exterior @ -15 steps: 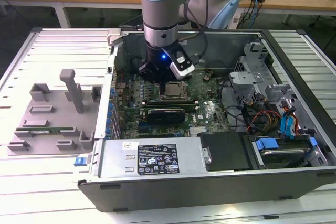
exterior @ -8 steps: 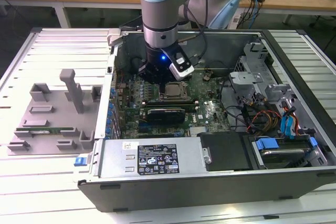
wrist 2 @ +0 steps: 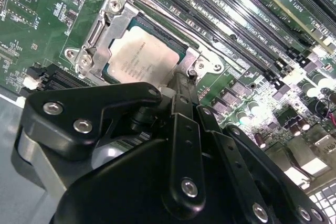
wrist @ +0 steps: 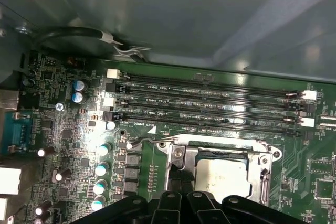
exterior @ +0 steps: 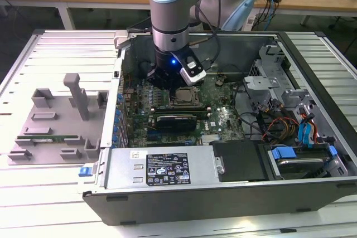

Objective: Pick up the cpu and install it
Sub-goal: 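Close the cpu cover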

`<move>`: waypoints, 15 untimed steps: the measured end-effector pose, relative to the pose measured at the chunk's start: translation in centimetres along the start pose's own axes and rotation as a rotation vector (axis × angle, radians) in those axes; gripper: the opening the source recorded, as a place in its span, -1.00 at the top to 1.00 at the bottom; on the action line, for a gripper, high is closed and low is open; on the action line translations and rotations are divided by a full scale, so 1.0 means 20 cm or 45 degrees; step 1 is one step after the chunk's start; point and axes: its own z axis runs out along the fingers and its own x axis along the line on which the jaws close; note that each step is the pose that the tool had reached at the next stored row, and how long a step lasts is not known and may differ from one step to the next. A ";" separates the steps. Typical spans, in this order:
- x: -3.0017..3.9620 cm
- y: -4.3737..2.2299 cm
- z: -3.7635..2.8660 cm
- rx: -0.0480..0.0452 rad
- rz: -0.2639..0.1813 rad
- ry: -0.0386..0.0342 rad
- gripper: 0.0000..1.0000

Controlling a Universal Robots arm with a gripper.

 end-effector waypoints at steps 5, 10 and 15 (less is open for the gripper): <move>-0.001 0.001 -0.021 -0.001 0.000 -0.0002 0.79; -0.006 0.004 -0.106 -0.001 0.000 -0.0005 0.79; -0.083 -0.008 -0.102 -0.001 0.000 0.0024 0.79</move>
